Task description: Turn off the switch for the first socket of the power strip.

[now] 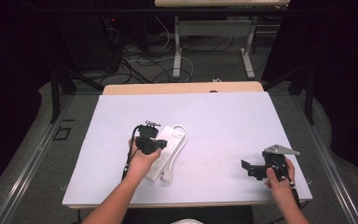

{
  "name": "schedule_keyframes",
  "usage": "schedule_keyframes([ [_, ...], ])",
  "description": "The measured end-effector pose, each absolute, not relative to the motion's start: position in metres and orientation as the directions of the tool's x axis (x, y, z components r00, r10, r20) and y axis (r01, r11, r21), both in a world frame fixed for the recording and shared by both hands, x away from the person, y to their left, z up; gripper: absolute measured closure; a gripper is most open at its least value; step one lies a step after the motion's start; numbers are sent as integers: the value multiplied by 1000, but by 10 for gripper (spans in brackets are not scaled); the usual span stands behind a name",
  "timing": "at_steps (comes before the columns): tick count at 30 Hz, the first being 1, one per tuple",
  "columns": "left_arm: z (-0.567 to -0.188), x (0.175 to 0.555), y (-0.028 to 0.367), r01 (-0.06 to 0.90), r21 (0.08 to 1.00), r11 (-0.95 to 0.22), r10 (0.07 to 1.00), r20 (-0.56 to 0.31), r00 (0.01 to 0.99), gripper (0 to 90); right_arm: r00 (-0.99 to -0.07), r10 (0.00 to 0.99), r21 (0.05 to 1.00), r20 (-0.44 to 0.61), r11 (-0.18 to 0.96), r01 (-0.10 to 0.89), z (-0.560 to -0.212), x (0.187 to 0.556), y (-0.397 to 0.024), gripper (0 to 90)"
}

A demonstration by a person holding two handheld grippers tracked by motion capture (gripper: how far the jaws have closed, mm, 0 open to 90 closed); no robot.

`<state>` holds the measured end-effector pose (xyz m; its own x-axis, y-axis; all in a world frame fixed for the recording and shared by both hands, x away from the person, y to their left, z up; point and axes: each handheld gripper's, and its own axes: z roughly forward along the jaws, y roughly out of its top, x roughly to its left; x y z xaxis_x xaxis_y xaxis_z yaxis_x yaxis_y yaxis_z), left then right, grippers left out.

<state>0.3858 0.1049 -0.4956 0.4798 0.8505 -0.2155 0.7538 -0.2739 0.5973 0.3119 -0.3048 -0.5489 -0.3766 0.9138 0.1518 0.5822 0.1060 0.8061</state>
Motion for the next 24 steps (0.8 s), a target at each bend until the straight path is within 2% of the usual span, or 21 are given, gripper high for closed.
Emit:
schedule_keyframes([
  [12,-488,381,121,748,613,-257,846,-231,480,695,-377,915,810,147,107,577,-549,311,-305,7],
  [18,-485,378,127,744,621,-247,839,-247,484,589,-375,915,809,148,106,578,-549,311,-304,8],
  [24,-482,375,134,721,634,-279,832,-214,511,484,-373,917,812,144,106,574,-549,311,-304,8],
])
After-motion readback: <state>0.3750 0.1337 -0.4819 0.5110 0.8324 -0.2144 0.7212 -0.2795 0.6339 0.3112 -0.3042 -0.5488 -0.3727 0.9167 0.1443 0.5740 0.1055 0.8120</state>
